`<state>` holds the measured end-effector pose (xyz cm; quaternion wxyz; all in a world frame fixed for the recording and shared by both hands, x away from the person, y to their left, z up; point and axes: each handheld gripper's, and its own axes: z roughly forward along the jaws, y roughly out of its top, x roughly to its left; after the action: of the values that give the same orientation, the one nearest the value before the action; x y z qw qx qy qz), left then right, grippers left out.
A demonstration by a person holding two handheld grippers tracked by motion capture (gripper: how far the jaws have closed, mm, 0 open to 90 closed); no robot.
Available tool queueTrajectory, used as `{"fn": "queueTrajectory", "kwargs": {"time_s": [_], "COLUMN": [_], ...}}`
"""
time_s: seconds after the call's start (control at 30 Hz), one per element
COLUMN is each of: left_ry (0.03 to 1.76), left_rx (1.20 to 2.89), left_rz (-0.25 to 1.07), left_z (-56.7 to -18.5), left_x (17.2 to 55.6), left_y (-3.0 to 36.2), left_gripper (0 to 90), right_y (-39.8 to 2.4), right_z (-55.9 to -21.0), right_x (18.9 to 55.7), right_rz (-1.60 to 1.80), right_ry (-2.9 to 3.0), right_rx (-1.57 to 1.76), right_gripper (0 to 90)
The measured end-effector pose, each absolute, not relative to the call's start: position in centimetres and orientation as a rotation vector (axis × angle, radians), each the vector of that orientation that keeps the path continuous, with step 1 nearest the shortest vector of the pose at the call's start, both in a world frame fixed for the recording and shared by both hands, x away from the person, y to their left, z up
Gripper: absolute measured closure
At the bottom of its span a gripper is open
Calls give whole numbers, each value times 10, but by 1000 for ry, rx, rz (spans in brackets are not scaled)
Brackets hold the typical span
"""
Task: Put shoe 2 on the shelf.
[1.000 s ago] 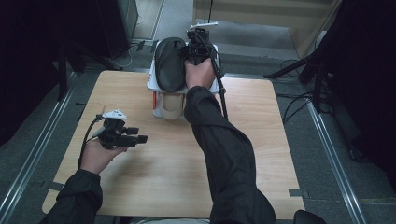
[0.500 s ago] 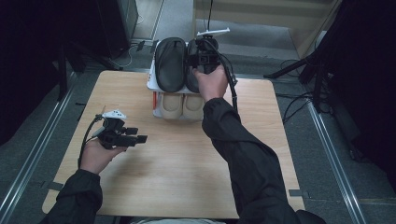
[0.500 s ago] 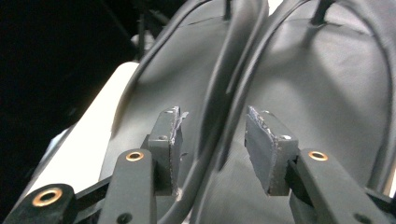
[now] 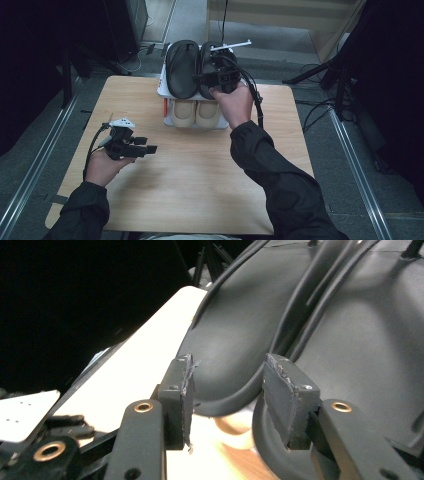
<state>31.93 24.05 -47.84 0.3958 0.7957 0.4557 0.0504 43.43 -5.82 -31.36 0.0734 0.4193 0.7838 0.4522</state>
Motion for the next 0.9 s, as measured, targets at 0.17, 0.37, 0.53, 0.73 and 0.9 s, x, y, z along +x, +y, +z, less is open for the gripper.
{"fn": "queueTrajectory", "kwargs": {"time_s": [0.17, 0.37, 0.53, 0.73, 0.9], "left_ry": [1156, 1149, 1151, 1155, 1154], "left_rx": [2018, 2023, 2023, 2024, 2023], "left_rz": [128, 129, 126, 124, 126], "left_z": [-478, -479, -479, -479, -480], "left_x": [319, 319, 319, 319, 318], "left_y": [240, 240, 240, 240, 240], "left_gripper": [390, 390, 388, 387, 386], "right_y": [-62, -66, -72, -78, -82], "right_z": [-313, -323, -337, -356, -373], "right_x": [417, 397, 384, 368, 358], "right_rz": [1409, 1420, 1435, 1457, 1468], "right_ry": [2375, 2415, 2446, 2469, 2501], "right_rx": [1208, 1144, 1133, 1083, 1064], "right_gripper": [557, 584, 565, 555, 538]}}
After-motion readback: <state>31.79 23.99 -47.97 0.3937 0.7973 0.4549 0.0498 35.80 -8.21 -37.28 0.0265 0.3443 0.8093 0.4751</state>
